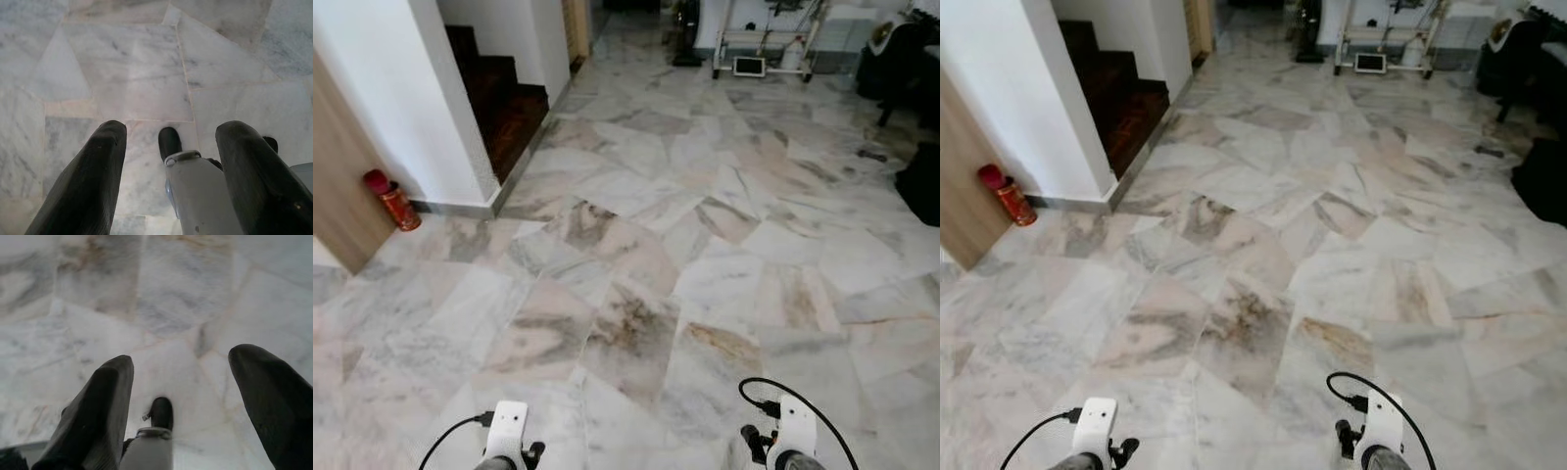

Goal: Move the pillow to the sofa from floor

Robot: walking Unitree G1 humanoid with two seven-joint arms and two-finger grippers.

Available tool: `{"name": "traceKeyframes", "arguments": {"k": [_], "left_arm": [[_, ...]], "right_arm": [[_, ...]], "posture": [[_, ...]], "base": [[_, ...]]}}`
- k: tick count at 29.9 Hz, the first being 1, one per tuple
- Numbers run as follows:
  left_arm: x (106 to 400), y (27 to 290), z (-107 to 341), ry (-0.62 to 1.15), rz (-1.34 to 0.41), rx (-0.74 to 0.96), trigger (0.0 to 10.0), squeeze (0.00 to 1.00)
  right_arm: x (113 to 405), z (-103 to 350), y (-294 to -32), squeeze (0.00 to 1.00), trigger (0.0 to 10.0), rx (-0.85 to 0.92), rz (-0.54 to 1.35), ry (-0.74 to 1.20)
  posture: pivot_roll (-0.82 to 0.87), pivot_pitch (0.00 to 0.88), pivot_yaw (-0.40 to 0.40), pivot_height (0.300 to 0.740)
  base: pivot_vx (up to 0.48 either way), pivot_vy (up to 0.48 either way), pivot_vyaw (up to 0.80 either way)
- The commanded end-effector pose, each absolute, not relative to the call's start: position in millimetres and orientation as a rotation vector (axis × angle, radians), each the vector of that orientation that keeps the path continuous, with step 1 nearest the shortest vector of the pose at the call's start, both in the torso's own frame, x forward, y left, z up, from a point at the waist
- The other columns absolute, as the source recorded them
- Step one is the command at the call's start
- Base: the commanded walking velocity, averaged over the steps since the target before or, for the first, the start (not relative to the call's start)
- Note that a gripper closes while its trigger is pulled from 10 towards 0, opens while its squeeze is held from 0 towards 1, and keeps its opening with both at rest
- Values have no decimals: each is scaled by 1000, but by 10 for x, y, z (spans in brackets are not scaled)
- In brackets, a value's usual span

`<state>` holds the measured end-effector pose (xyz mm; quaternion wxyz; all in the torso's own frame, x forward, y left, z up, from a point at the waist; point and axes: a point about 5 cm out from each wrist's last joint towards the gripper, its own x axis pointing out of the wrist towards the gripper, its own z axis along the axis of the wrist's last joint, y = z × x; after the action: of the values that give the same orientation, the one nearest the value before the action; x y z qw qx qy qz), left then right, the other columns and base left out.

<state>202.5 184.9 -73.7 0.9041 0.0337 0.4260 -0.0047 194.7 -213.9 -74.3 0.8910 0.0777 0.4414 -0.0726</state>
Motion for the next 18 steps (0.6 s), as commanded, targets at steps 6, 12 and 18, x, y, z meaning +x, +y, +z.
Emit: {"name": "traceKeyframes", "arguments": {"k": [6,12,18], "left_arm": [[1976,1816,-771,905,0,53,10000,0],[1895,1841,-811,930,10,52,10000,0],[1901,1843,-810,938,-1,66,10000,0]], "right_arm": [[1975,-734,-2136,0,10000,168,-133,942],[1936,-749,-2164,0,10000,147,-111,965],[1965,-736,-2148,0,10000,156,-95,957]], "posture": [[-1,0,-19,740],[2,0,-18,740],[-10,0,-7,740]], "base": [[0,0,800],[0,0,800],[0,0,800]]}}
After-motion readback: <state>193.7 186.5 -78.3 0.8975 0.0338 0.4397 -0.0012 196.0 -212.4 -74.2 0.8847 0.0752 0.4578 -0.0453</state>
